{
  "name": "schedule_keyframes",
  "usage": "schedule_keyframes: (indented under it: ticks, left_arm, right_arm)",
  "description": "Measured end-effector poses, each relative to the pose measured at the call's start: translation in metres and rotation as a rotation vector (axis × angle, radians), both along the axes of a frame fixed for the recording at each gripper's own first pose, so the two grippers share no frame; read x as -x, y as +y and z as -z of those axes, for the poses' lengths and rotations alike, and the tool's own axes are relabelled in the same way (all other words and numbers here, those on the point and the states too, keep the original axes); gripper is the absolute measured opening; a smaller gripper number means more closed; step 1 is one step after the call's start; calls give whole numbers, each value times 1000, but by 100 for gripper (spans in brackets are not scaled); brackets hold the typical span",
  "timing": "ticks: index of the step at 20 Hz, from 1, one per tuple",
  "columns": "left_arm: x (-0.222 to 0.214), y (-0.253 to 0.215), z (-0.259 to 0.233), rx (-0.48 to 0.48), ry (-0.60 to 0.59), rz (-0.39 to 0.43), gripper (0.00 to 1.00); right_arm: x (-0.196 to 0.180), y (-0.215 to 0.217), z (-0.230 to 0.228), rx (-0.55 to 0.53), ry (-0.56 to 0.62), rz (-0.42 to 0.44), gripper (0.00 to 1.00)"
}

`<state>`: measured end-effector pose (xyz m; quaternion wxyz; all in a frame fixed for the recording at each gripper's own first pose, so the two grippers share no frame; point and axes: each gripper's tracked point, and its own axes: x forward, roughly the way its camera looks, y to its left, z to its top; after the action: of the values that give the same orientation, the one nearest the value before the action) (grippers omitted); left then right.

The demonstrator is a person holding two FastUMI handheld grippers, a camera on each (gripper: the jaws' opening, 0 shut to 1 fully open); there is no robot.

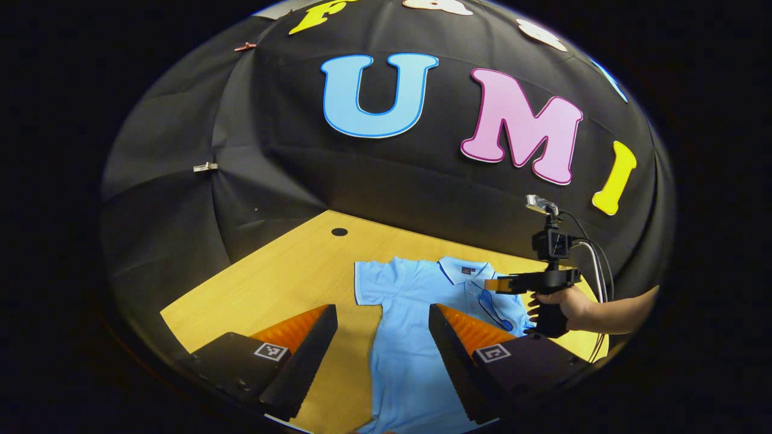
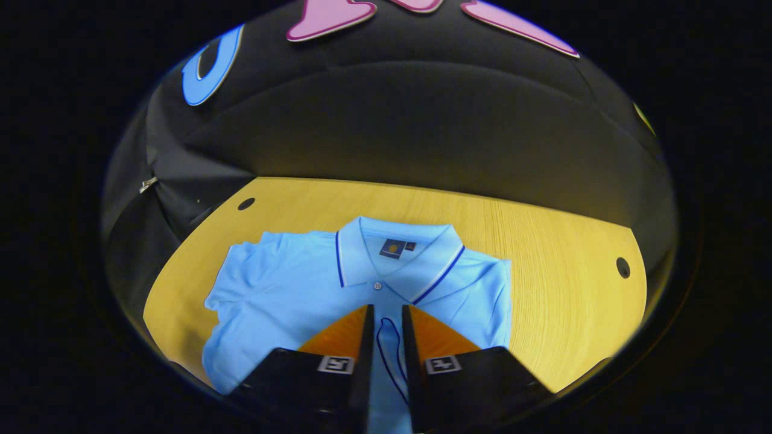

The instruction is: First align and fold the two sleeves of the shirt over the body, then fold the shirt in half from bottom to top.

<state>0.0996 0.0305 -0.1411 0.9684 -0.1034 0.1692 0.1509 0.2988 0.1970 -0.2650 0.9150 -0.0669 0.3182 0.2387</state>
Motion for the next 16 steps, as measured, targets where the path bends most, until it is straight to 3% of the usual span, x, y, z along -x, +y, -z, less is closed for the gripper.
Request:
schedule_keyframes:
  ticks: [1,2,3,6,11,16]
  left_arm:
    - [-6,7,4,-13,7,3,100]
    - [-15,13,6,-29,7,10,97]
    - [-26,18,8,-43,2,25,97]
    - [-66,24,9,-28,-29,94,97]
    - [-143,34,37,5,4,209,97]
    - [-210,76,80,18,50,164,97]
  right_arm:
    - [4,-3,-3,5,-1,-9,51]
    - [8,-7,-6,5,-2,-12,62]
    - [11,-13,-10,5,-4,-7,83]
    - [24,-40,-28,-11,-7,25,100]
    - [37,-102,-62,5,-70,99,99]
    - [47,-147,-97,11,-132,139,99]
